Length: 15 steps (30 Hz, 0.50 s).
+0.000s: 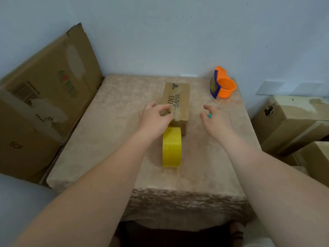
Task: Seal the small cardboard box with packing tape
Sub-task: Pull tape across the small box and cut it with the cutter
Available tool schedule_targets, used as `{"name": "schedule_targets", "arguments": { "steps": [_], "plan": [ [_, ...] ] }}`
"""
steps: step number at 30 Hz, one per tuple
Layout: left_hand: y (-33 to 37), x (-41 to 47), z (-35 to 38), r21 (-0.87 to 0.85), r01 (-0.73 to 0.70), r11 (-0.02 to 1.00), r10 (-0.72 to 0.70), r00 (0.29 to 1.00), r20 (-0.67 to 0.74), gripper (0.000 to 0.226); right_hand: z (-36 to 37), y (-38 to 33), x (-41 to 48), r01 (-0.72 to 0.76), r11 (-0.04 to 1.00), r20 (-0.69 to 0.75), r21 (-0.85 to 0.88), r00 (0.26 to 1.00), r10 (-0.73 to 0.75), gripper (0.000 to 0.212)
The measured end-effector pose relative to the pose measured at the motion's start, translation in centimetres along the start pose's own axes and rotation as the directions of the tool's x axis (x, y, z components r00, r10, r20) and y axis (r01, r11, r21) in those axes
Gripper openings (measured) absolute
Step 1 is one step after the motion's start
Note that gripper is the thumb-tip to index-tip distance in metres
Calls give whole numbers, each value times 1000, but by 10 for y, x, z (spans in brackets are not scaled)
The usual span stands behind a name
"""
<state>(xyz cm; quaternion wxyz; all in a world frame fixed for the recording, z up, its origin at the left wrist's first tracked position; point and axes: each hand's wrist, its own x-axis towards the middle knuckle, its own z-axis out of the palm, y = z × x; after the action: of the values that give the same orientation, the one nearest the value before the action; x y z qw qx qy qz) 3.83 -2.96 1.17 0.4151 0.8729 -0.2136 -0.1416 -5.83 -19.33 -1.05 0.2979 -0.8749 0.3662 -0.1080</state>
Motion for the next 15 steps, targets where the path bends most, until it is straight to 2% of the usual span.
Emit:
{"name": "schedule_targets", "arguments": {
  "steps": [2, 4, 9, 15],
  "plan": [
    [9, 5, 2, 180, -107, 978, 106, 994, 15, 38, -1, 6, 7, -38, 995, 32, -87, 999, 41, 44],
    [17, 10, 5, 278, -196, 940, 186, 981, 62, 38, 1, 10, 14, -54, 988, 45, -144, 997, 61, 45],
    [29, 16, 15, 321, -248, 914, 199, 964, 177, 39, 4, 15, 25, -33, 972, 73, -233, 996, 52, 46],
    [27, 13, 17, 321, -252, 913, 223, 967, 125, 37, 10, 29, 34, 21, 933, 234, -358, 970, 69, 50]
  ]
}}
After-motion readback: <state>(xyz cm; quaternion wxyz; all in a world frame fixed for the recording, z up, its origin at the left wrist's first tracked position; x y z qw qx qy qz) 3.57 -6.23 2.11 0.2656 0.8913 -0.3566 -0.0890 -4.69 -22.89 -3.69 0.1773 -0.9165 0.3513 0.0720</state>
